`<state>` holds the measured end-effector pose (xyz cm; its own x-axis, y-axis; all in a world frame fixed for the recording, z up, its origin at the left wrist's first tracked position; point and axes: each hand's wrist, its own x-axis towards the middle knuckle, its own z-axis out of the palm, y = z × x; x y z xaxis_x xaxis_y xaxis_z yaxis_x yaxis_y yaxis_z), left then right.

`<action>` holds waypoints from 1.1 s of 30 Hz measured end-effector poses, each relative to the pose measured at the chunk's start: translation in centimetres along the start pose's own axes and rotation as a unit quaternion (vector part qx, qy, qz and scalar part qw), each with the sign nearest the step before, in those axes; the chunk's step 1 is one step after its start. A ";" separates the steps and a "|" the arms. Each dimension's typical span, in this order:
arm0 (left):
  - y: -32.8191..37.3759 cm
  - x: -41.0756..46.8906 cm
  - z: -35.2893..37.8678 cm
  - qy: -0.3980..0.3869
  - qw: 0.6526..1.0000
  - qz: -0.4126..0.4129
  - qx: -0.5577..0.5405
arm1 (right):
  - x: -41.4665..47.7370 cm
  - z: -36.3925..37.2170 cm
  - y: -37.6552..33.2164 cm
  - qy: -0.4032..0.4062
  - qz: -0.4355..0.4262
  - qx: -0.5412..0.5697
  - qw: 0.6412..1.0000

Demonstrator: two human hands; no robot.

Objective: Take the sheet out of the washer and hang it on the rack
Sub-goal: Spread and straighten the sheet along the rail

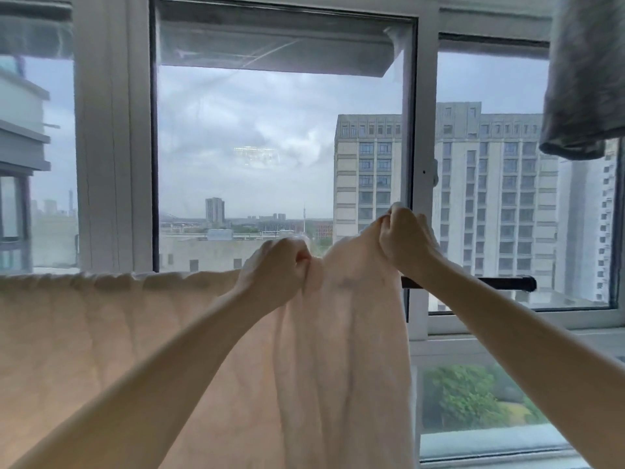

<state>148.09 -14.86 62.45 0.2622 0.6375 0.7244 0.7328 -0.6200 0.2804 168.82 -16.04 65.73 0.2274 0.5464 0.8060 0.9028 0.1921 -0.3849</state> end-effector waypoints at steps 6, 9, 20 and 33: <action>1.0 -1.6 1.7 0.068 0.996 -0.050 0.003 | -2.9 -2.6 2.9 -0.088 -0.047 -0.061 0.993; 2.8 -2.3 2.8 0.070 0.997 -0.023 -0.006 | -4.2 -3.1 3.3 -0.101 -0.068 -0.040 0.992; 2.0 -2.6 1.8 0.056 0.998 0.001 -0.032 | -4.2 -4.1 3.2 -0.080 -0.027 0.118 0.989; -7.0 -3.7 -1.8 0.151 0.985 -0.036 0.080 | -2.2 -4.0 -0.8 -0.140 0.200 0.350 0.904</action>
<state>140.87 -13.74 58.91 0.0257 0.4974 0.8672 0.8387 -0.4827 0.2521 169.09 -20.65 66.02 0.2945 0.8531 0.4307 0.2932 0.3483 -0.8903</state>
